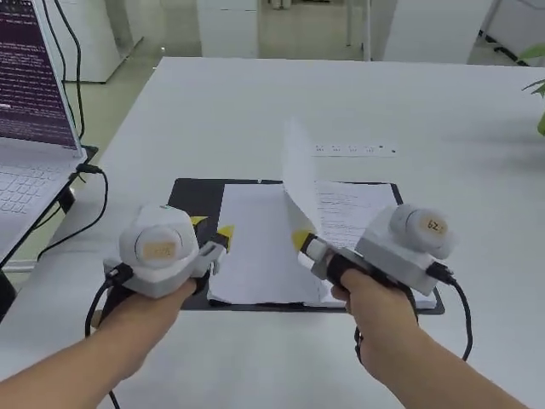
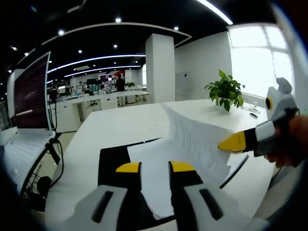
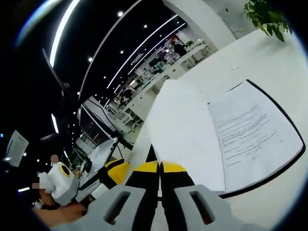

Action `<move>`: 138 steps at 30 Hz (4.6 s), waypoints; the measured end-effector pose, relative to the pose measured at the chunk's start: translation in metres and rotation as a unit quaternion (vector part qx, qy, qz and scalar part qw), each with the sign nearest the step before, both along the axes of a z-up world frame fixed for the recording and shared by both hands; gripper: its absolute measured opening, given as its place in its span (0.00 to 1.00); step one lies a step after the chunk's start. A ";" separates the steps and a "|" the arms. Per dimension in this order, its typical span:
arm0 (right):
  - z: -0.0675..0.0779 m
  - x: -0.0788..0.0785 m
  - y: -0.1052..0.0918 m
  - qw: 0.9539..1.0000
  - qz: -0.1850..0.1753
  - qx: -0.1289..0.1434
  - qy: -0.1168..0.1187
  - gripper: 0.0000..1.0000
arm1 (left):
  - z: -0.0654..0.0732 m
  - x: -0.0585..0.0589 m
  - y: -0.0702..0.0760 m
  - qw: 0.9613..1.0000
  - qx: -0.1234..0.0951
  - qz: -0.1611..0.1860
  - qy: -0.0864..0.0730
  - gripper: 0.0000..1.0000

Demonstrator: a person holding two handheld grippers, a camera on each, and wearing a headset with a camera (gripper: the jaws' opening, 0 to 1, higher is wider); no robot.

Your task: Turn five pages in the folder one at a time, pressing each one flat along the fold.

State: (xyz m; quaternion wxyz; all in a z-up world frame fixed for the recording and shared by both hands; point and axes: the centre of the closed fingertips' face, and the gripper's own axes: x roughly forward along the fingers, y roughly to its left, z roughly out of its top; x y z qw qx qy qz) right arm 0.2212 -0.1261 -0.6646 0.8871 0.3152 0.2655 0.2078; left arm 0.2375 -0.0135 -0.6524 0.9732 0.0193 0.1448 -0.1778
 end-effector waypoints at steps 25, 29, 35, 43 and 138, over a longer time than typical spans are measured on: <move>-0.088 -0.002 0.082 0.985 0.081 -0.136 0.062 0.00 | -0.018 -0.007 0.032 1.000 -0.006 0.022 0.015 0.20; -0.100 -0.003 0.087 0.982 0.090 -0.149 0.067 0.00 | -0.028 -0.007 0.023 1.000 -0.005 0.014 0.026 0.19; -0.111 -0.005 0.085 0.980 0.097 -0.160 0.069 0.00 | -0.041 -0.004 0.009 0.999 -0.004 0.002 0.040 0.20; -0.118 -0.019 0.094 0.981 0.119 -0.140 0.070 0.04 | -0.052 -0.001 -0.002 0.999 0.003 -0.009 0.052 0.19; -0.114 0.260 -0.051 0.971 0.003 -0.224 -0.086 0.00 | -0.137 -0.025 -0.017 0.996 0.044 -0.018 0.080 0.19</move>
